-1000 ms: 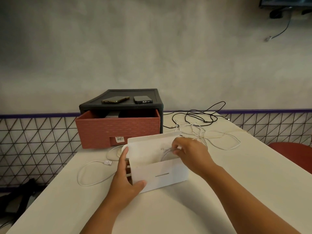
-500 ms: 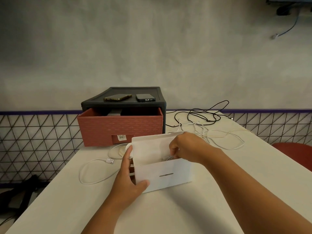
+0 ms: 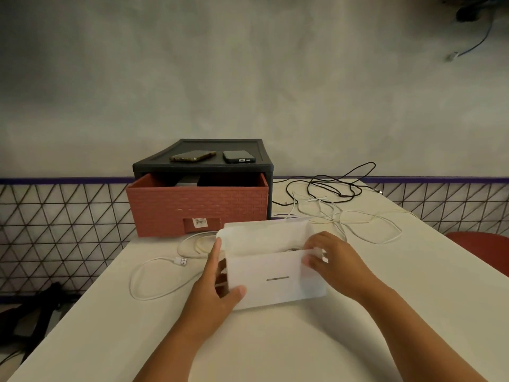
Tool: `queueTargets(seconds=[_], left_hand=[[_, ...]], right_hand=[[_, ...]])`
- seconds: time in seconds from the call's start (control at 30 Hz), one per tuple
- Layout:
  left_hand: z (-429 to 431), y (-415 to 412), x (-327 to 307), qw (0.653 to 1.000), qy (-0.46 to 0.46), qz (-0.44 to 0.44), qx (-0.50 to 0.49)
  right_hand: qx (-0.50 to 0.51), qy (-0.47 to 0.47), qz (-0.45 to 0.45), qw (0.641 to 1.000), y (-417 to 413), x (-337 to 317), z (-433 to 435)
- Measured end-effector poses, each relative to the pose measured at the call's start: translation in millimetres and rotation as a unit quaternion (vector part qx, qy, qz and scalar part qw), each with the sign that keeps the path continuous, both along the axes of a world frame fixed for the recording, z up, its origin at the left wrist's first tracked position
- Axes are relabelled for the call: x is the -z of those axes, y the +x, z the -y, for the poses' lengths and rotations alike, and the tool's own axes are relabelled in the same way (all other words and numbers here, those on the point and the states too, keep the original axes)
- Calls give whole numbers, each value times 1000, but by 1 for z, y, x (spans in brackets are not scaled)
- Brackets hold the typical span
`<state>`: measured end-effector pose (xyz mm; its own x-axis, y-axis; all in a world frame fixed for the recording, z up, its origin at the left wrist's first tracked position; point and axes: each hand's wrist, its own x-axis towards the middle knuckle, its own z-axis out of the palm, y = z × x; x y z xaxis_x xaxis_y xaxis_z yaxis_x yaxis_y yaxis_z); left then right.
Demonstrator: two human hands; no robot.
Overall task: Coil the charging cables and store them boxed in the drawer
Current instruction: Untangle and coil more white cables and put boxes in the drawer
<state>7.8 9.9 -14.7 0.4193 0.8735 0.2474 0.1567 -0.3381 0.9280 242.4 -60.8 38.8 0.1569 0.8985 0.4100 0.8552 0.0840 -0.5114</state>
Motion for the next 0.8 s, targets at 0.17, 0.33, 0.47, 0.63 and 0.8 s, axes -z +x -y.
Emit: queueTargets(seconds=[0.17,0.33,0.47,0.63,0.8], left_hand=[[0,4,2,999,-3,-52,8],[-8,9,4,989,71,-117,-64],[-20,13,9,965,127,-179,-146],[-33,16,12,947,136,-204,-206],[-43,14,10,919,148,-259,-258]], right_hand=[[56,-50,-123,990,24,7,17],[76,-109,-142,981,33,13,33],[91,-139,-125,978,22,16,34],[92,-157,-111,977,5,16,28],[106,-172,-92,975,-3,15,21]])
